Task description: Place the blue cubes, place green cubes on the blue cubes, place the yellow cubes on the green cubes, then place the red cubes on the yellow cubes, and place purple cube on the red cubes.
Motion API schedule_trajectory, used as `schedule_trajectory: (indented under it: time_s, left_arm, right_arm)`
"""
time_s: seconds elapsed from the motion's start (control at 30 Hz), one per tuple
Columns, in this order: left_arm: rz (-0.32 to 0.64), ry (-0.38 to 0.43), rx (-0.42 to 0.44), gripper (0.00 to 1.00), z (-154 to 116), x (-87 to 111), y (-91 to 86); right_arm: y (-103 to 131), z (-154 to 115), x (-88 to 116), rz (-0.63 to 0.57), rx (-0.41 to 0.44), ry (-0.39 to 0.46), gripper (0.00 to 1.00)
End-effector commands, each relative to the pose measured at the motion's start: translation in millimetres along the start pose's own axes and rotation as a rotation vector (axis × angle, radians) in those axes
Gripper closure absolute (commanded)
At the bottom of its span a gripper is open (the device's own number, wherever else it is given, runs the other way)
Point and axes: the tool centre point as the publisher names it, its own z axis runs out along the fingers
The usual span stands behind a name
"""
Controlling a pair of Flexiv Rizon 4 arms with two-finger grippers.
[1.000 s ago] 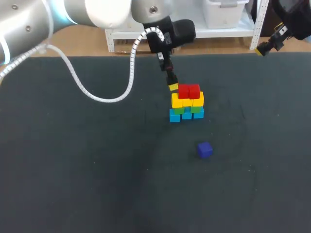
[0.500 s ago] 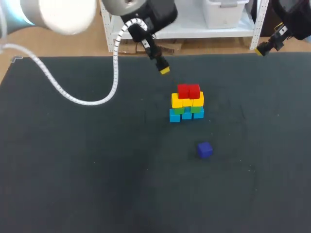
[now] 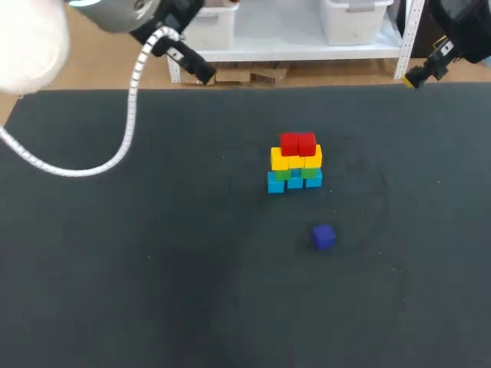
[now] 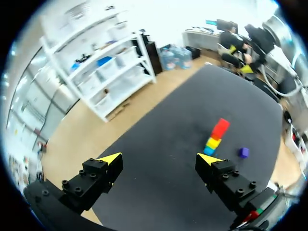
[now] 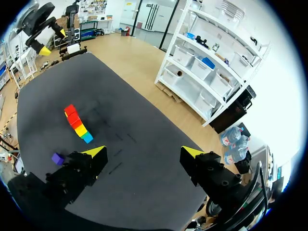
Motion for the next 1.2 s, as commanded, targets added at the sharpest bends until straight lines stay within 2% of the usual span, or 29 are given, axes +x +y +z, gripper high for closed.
schedule_trajectory:
  time_s: [0.03,0.3,0.53,0.8,0.97,1.2]
  left_arm:
    - [-0.055,-0.209,-0.069,0.00,-7.1,23.9,14.3]
    - [-0.175,-0.251,-0.141,0.00,-14.4,46.9,44.1]
    - [-0.243,-0.321,-0.231,0.00,-24.2,62.0,64.9]
    - [-0.331,-0.387,-0.255,0.00,-52.4,52.6,96.7]
    - [-0.366,-0.386,-0.230,0.00,-58.3,47.6,98.6]
    - [-0.425,-0.362,-0.168,0.00,-52.0,47.9,90.3]
  right_arm:
    - [0.8,-0.3,0.6,0.001,0.004,-0.001,0.00]
    - [0.8,-0.3,0.6,0.001,0.004,-0.001,0.00]
    - [0.8,-0.3,0.6,0.001,0.004,-0.001,0.00]
    - [0.8,-0.3,0.6,0.001,0.004,-0.001,0.00]
    - [0.8,-0.3,0.6,0.001,0.004,-0.001,0.00]
    - [0.8,-0.3,0.6,0.001,0.004,-0.001,0.00]
